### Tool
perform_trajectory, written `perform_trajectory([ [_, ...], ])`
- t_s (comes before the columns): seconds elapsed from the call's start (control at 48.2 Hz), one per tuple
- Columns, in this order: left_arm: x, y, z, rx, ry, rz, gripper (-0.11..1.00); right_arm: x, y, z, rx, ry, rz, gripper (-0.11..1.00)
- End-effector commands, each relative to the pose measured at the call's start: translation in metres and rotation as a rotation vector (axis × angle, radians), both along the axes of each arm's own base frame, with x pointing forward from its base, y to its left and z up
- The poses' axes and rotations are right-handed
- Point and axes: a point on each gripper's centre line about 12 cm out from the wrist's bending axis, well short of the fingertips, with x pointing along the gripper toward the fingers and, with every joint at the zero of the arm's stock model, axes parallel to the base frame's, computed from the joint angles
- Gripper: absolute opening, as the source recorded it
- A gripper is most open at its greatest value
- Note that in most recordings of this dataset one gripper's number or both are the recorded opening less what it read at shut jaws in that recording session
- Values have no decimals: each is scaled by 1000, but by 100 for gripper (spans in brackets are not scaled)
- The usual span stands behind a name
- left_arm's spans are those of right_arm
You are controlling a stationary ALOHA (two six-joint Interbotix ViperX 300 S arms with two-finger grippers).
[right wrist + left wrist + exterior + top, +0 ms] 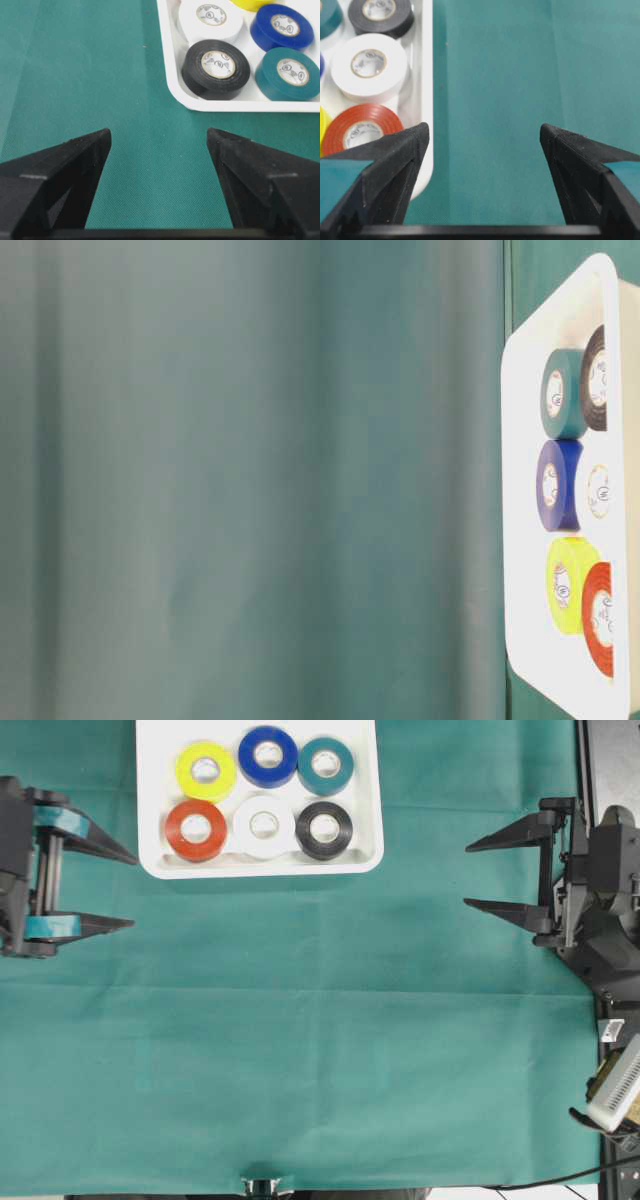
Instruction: Put the tape alternately from left to right into the white case.
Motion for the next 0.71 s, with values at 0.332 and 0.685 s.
perform_trajectory([
  [0.332,-32,1,6,0,-81,3,92,1,1,6,0,-26,4,92],
  [0.685,-63,3,3,0,-155,16,92,1,1,6,0,-27,5,92],
])
